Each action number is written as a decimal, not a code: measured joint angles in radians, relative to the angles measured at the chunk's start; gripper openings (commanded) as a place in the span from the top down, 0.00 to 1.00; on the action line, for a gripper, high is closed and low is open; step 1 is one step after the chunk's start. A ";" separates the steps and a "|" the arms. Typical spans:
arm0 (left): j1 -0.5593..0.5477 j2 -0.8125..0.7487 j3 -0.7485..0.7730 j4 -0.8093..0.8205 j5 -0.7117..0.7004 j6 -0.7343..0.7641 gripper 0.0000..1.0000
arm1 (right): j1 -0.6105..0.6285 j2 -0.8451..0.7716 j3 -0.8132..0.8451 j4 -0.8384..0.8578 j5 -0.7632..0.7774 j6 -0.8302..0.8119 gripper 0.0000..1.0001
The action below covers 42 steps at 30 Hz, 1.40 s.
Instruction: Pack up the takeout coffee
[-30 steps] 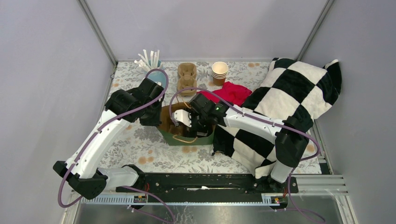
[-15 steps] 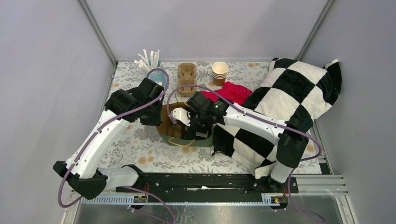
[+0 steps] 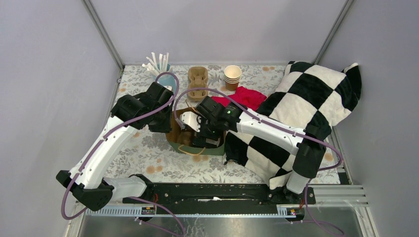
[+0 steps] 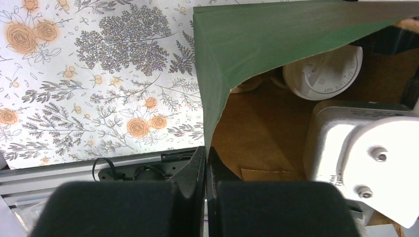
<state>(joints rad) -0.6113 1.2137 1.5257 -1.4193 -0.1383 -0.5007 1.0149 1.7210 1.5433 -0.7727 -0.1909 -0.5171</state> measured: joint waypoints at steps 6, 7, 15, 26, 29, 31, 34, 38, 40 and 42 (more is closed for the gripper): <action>0.000 0.000 0.000 0.000 0.000 0.003 1.00 | 0.000 -0.012 0.042 -0.007 0.036 0.047 0.00; 0.000 0.000 0.000 0.000 0.000 0.003 1.00 | 0.000 -0.020 0.047 -0.006 0.040 0.056 0.00; 0.000 0.002 0.000 0.000 0.000 0.003 1.00 | 0.001 -0.072 0.101 -0.009 0.071 0.108 0.00; 0.000 0.009 0.000 0.000 -0.001 0.007 0.97 | 0.005 -0.137 0.118 0.010 0.123 0.161 0.00; 0.000 0.014 0.000 -0.001 -0.006 0.007 0.91 | 0.005 -0.196 0.118 0.048 0.163 0.185 0.00; 0.000 0.024 0.013 -0.007 -0.015 0.006 0.87 | 0.006 -0.245 0.119 0.085 0.211 0.205 0.00; 0.000 0.039 0.043 -0.011 -0.032 0.003 0.75 | 0.006 -0.314 0.129 0.148 0.313 0.238 0.00; 0.000 0.051 0.097 -0.023 -0.050 -0.011 0.56 | 0.007 -0.377 0.131 0.245 0.477 0.288 0.00; 0.000 0.058 0.137 -0.027 -0.057 -0.020 0.48 | 0.007 -0.403 0.127 0.290 0.555 0.309 0.00; 0.000 0.064 0.185 -0.024 -0.061 -0.029 0.37 | 0.007 -0.433 0.105 0.323 0.603 0.319 0.00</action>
<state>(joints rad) -0.6113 1.2774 1.7111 -1.4437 -0.1997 -0.5293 1.0222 1.2877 1.6485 -0.4496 0.4126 -0.1982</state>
